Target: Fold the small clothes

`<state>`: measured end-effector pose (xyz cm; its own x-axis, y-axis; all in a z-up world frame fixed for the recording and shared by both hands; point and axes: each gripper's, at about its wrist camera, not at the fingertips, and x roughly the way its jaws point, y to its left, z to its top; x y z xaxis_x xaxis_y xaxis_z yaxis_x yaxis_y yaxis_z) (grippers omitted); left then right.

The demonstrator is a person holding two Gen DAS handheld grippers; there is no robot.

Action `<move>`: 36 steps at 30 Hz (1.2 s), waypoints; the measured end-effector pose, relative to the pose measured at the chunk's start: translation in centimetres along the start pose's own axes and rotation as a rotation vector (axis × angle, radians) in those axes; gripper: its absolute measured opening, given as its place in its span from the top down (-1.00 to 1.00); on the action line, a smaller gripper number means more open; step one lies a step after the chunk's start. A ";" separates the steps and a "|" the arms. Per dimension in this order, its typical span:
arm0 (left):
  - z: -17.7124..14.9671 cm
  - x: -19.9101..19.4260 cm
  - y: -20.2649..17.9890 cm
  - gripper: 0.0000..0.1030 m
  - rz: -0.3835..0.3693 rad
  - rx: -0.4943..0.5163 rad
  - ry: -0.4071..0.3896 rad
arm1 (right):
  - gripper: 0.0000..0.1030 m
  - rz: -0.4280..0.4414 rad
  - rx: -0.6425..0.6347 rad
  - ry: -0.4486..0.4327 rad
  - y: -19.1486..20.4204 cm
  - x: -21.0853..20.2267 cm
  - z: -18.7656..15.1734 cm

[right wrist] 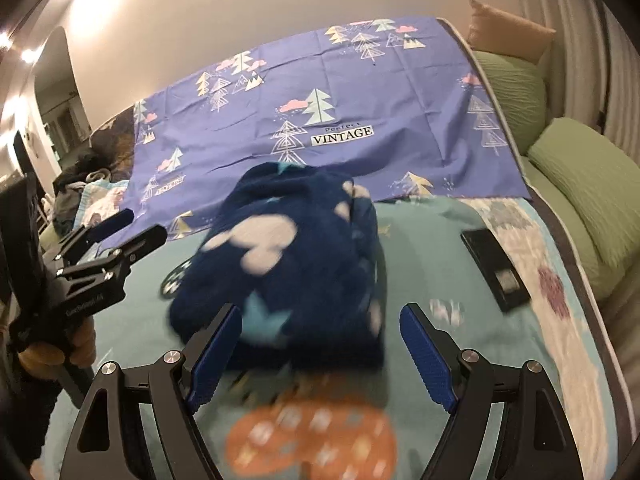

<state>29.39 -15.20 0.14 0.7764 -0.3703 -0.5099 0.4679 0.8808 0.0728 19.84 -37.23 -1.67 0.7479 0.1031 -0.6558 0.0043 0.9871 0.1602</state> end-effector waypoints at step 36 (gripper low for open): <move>-12.6 -32.0 -3.5 -0.92 0.122 -0.071 -0.074 | -0.74 -0.195 0.025 -0.256 16.3 -24.6 -18.2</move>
<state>-2.37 -2.71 5.40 0.8559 -0.2781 -0.4360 0.3396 0.9381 0.0685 -10.58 -21.46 3.60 0.8740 -0.1246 -0.4697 0.1778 0.9815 0.0705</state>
